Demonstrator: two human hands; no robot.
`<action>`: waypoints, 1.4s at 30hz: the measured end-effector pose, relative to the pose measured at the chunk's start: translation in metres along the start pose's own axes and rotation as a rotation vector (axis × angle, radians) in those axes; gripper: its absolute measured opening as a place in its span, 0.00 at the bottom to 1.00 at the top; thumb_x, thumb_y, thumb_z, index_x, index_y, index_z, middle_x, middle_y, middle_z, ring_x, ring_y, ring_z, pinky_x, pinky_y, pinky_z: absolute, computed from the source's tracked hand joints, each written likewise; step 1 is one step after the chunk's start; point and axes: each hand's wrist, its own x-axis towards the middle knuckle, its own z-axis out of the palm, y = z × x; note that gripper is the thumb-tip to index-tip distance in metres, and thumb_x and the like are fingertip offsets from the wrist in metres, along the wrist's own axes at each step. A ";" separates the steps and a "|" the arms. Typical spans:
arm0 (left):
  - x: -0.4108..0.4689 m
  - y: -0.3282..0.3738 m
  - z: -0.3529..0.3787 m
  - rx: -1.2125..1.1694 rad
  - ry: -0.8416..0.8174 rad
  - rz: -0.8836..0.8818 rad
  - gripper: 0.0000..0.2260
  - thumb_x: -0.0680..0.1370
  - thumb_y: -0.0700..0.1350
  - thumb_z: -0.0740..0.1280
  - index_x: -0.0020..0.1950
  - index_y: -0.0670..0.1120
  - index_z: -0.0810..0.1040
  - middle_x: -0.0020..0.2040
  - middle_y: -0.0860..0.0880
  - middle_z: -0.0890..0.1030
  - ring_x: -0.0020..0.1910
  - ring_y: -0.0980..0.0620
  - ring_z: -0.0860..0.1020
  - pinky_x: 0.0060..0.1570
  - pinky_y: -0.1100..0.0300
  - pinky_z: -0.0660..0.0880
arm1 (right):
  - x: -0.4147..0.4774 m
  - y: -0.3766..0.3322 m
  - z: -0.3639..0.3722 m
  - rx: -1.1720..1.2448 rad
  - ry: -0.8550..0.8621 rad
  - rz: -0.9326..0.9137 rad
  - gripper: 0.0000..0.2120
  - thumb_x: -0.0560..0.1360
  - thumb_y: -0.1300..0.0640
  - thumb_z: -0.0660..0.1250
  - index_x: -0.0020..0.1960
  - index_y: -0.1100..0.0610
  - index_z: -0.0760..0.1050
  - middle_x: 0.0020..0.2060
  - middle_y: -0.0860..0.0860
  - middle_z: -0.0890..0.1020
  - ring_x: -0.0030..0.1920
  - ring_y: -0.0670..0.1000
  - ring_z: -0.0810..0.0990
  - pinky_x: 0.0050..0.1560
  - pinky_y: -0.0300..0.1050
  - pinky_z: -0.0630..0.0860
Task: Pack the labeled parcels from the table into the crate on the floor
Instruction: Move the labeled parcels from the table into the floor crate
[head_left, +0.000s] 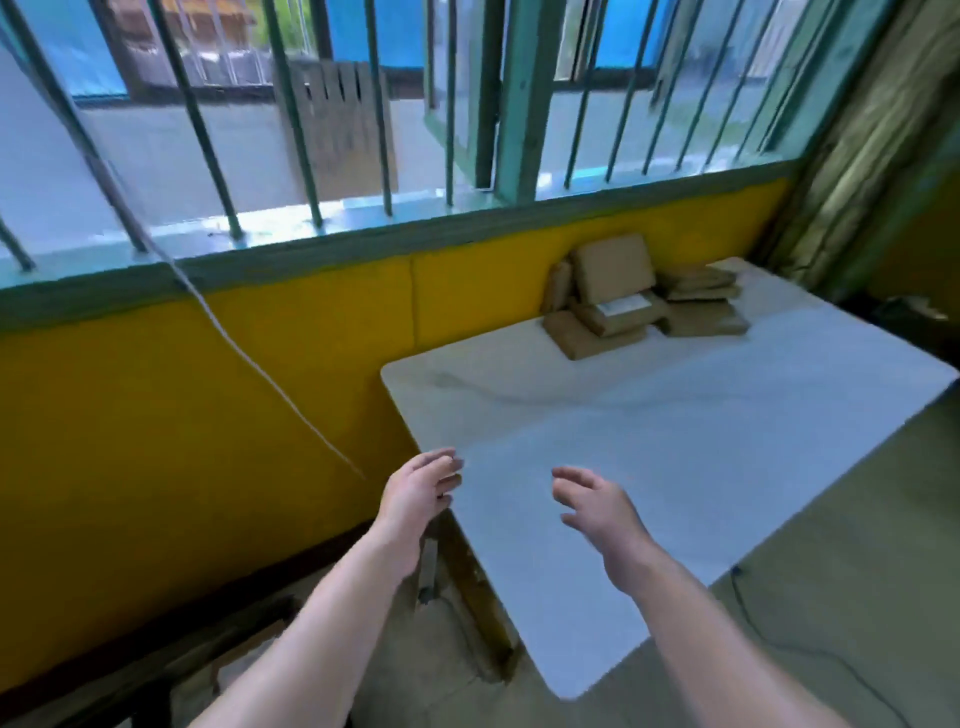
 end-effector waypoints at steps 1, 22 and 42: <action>-0.002 0.000 0.030 -0.001 -0.024 0.006 0.06 0.81 0.44 0.64 0.56 0.48 0.79 0.52 0.51 0.84 0.51 0.53 0.81 0.53 0.58 0.75 | 0.004 0.000 -0.034 0.013 0.009 -0.015 0.10 0.77 0.58 0.65 0.57 0.52 0.78 0.51 0.49 0.82 0.54 0.50 0.79 0.60 0.48 0.76; 0.069 -0.033 0.369 0.002 -0.201 -0.077 0.07 0.81 0.43 0.63 0.56 0.49 0.80 0.55 0.51 0.84 0.55 0.53 0.81 0.55 0.57 0.74 | 0.142 0.005 -0.340 0.102 0.134 0.019 0.10 0.79 0.58 0.65 0.59 0.56 0.78 0.53 0.50 0.80 0.56 0.49 0.79 0.55 0.47 0.76; 0.319 0.073 0.455 -0.083 0.337 -0.001 0.12 0.81 0.45 0.64 0.64 0.48 0.75 0.58 0.48 0.79 0.58 0.49 0.76 0.61 0.53 0.72 | 0.460 -0.134 -0.352 -0.131 -0.202 0.023 0.18 0.78 0.58 0.65 0.67 0.54 0.74 0.55 0.51 0.79 0.54 0.51 0.79 0.57 0.48 0.77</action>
